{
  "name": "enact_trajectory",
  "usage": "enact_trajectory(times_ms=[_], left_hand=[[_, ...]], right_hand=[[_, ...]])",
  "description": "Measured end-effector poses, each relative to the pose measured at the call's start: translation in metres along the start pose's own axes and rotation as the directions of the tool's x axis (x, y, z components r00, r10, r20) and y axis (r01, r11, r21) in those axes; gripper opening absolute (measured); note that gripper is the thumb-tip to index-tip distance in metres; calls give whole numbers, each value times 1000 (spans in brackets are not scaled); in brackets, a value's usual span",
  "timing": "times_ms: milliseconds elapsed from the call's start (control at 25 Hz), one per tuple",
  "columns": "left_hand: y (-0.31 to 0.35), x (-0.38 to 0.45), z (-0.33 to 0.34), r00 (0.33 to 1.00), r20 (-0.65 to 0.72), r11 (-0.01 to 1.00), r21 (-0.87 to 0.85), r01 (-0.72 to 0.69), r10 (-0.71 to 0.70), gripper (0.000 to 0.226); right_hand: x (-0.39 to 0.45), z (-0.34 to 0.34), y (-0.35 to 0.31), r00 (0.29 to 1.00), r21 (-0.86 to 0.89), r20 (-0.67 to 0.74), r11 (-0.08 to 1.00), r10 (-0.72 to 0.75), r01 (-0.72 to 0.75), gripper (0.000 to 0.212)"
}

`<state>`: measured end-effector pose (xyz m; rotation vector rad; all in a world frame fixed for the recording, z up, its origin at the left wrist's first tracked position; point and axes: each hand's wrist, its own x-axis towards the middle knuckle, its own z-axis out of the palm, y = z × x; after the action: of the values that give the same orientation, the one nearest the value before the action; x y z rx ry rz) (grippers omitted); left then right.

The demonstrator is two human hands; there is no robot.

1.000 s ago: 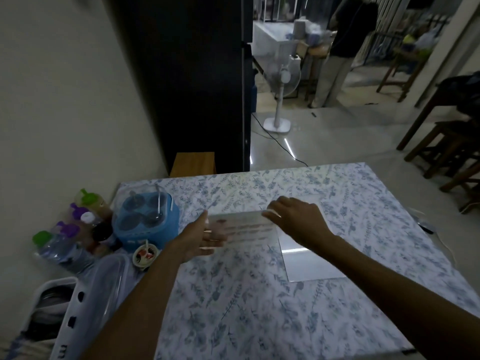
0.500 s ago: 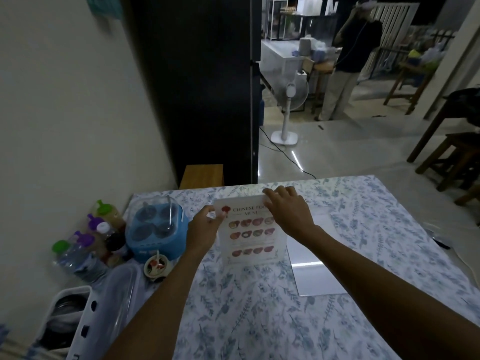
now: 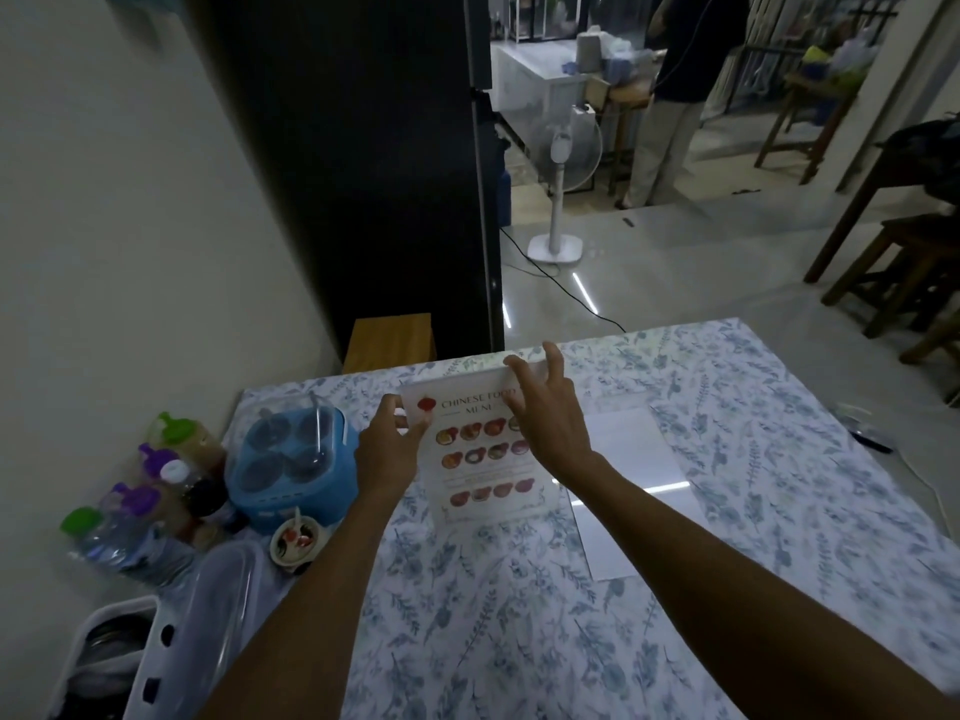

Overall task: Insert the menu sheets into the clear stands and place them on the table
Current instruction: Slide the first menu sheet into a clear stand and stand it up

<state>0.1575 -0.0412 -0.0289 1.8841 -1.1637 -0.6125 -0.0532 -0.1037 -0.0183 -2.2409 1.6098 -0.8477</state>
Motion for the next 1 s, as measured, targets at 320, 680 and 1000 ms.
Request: enact_trajectory(times_ms=[320,680,1000], left_hand=[[5,5,4,1000,4,997,74,12,-13,24],[16,-6,0,999,-1,999,-38,33,-33,32],[37,-97,49,956,-292,989,-138,-57,14,52]], right_hand=[[14,2,6,999,-11,48,1000,-21,22,54],[7,-27,9,990,-137,86,982,-116,127,65],[-51,-77,73,995,-259,80,965,66,-43,75]])
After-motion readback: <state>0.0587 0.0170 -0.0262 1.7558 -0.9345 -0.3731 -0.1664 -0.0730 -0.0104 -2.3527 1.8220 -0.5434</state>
